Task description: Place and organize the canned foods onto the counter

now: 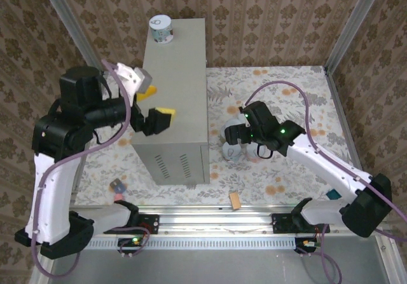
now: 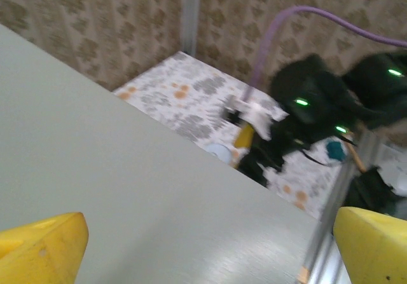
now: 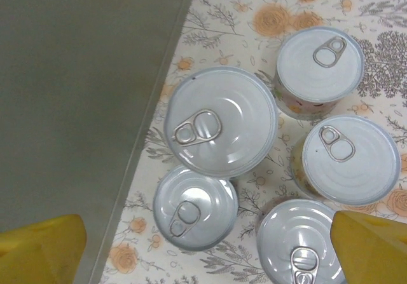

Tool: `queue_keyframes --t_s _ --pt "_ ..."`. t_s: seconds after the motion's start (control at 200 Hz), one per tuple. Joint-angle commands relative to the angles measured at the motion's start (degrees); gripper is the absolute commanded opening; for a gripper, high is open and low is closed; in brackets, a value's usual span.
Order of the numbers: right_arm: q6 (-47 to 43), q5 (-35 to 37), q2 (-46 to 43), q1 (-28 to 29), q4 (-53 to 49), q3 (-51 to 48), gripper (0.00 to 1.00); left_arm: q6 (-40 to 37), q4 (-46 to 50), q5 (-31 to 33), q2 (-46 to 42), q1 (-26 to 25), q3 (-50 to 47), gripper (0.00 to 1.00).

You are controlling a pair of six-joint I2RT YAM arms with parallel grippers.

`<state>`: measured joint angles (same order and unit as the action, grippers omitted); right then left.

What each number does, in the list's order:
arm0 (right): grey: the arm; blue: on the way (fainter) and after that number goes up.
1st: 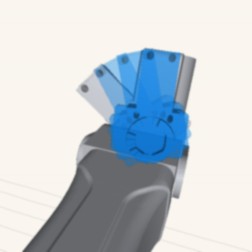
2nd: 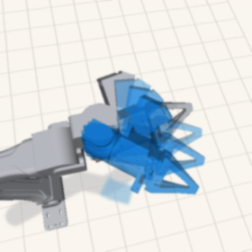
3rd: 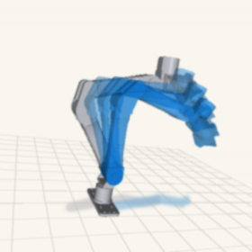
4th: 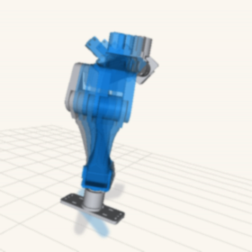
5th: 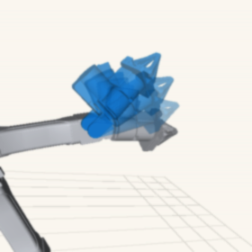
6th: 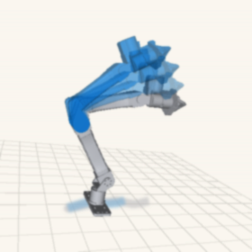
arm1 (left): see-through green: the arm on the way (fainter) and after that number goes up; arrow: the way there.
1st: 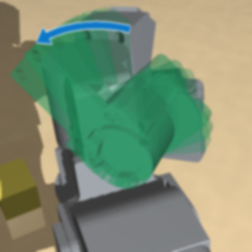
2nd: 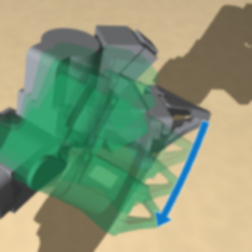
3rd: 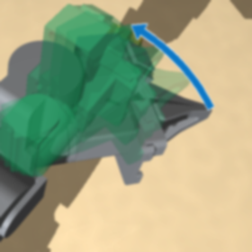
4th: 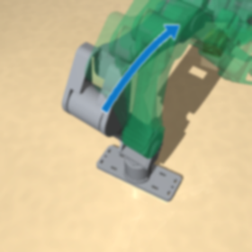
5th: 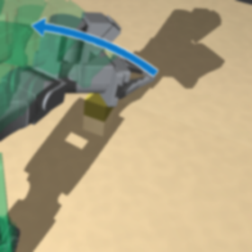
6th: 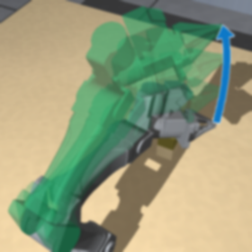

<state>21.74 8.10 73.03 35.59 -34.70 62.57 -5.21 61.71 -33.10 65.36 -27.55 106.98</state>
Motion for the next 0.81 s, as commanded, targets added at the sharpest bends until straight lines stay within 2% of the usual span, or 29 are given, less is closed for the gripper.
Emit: queue_keyframes --t_s 0.0,0.23,0.425,0.8 --pt "2.35 2.22 2.3 -0.59 2.29 -1.2 1.0 -1.1 4.62 1.68 -0.94 -4.3 -1.63 1.0" --pt "3.07 4.21 6.28 -0.79 6.66 -3.42 1.0 0.91 3.63 6.3 -0.43 -14.12 -3.0 1.0" --pt "3.39 4.46 10.73 -0.91 9.24 -3.67 1.0 1.57 1.13 9.17 3.78 -20.98 -1.41 1.0" --pt "2.78 6.06 15.66 -1.3 12.7 -3.2 1.0 -0.43 1.83 27.37 12.48 -30.51 5.16 1.0"
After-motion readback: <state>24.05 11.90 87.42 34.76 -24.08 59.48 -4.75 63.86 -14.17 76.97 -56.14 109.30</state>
